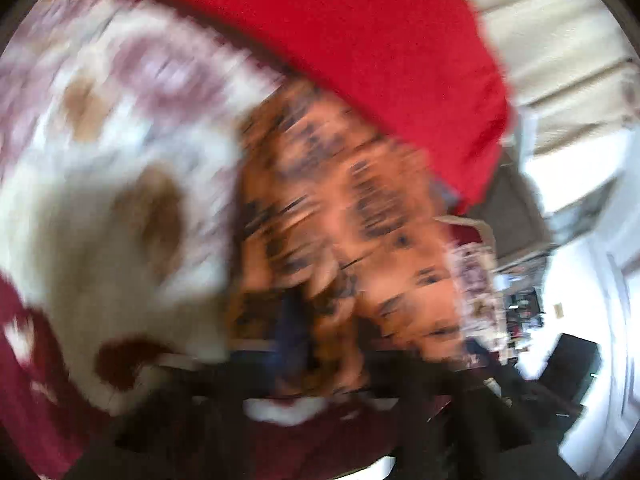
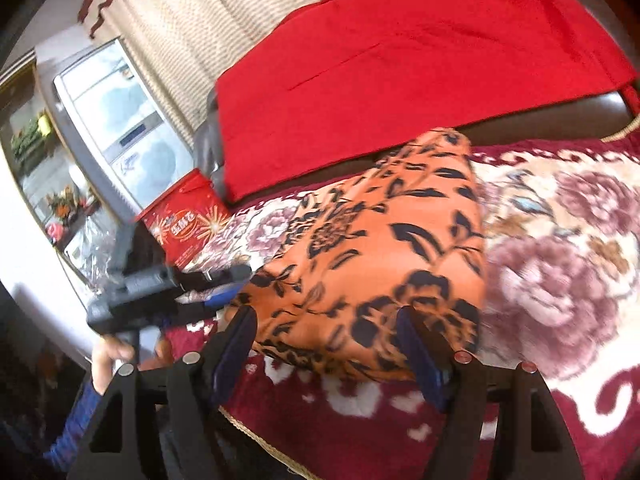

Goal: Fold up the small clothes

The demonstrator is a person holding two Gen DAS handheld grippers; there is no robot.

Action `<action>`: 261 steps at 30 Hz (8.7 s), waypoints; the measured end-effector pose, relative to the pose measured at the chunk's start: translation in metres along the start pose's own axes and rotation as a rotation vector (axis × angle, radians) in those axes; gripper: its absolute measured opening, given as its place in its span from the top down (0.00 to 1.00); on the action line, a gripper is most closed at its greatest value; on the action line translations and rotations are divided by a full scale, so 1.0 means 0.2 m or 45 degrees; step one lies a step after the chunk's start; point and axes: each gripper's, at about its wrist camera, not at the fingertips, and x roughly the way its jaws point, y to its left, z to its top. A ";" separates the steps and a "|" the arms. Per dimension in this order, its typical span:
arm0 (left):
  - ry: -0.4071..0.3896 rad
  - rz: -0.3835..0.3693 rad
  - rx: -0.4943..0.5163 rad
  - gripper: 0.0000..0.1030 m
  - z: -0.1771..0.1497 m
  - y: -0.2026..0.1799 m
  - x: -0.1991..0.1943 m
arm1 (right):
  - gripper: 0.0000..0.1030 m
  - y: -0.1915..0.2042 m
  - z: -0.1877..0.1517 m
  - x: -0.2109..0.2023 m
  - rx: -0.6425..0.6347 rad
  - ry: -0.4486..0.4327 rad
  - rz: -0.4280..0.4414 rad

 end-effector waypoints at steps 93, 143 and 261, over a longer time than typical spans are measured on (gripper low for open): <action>-0.227 0.385 0.279 0.54 -0.04 -0.31 0.13 | 0.54 -0.31 0.22 0.59 0.299 0.332 0.036; -0.118 -0.090 -0.428 0.79 0.37 0.15 0.17 | 0.30 -0.46 0.23 0.57 0.352 0.409 0.188; -0.167 0.365 0.457 0.33 -0.10 -0.96 0.43 | 0.16 -0.80 0.54 0.07 0.424 0.071 -0.075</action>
